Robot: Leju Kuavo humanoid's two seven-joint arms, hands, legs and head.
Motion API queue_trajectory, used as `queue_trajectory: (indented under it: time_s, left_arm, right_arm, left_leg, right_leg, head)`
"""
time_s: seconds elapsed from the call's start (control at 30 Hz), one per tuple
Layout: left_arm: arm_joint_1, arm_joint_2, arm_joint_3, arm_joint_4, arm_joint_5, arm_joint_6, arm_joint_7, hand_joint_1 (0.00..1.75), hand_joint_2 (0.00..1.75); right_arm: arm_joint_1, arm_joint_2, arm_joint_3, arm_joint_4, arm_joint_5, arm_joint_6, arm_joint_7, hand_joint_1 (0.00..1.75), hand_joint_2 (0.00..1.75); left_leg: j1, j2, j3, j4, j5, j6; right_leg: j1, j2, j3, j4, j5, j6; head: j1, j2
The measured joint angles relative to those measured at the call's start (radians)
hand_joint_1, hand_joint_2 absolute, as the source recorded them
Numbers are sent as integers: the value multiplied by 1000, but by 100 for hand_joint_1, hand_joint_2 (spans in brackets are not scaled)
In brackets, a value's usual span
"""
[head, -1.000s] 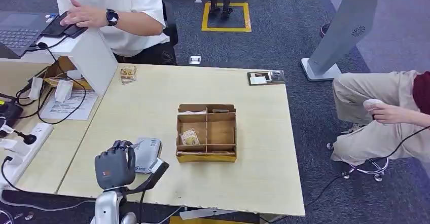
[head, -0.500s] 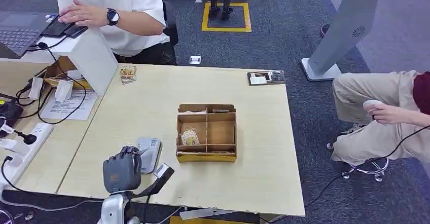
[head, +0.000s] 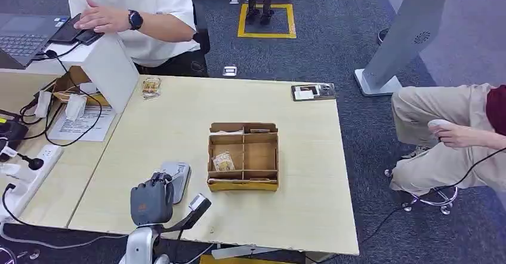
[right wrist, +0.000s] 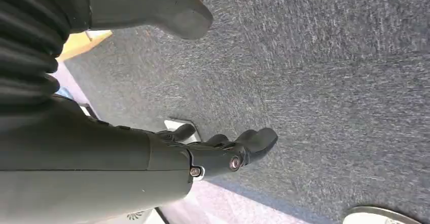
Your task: Pass the card to the sensor for recognition and then transmit it.
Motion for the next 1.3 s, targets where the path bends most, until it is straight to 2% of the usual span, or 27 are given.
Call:
queue_trajectory:
  time_s: [0.97, 1.13, 1.23, 1.3]
  left_arm:
    - [-41, -10, -5, 113, 35, 0, -35, 175, 175]
    - [-45, -12, -5, 115, 89, 0, -75, 175, 175]
    - [-28, -24, 1, 61, 187, 2, -158, 175, 175]
    - [-22, -35, 5, 33, 208, 2, -177, 175, 175]
  right_arm:
    - [3, 0, -14, 0, -5, 0, -13, 0, 175]
    - [4, 0, -15, 0, -5, 0, -13, 0, 175]
    - [5, 0, -15, 0, -7, 0, -13, 0, 175]
    - [5, 0, -15, 0, -7, 0, -13, 0, 175]
  left_leg:
    - [0, 0, 2, 0, 0, 0]
    - [0, 0, 3, 0, 0, 0]
    - [0, 0, 2, 0, 0, 0]
    - [0, 0, 2, 0, 0, 0]
  right_leg:
    - [0, 0, 2, 0, 0, 0]
    - [0, 0, 3, 0, 0, 0]
    - [0, 0, 3, 0, 0, 0]
    - [0, 0, 3, 0, 0, 0]
  head:
    - [0, 0]
    - [0, 0]
    - [0, 0]
    - [0, 0]
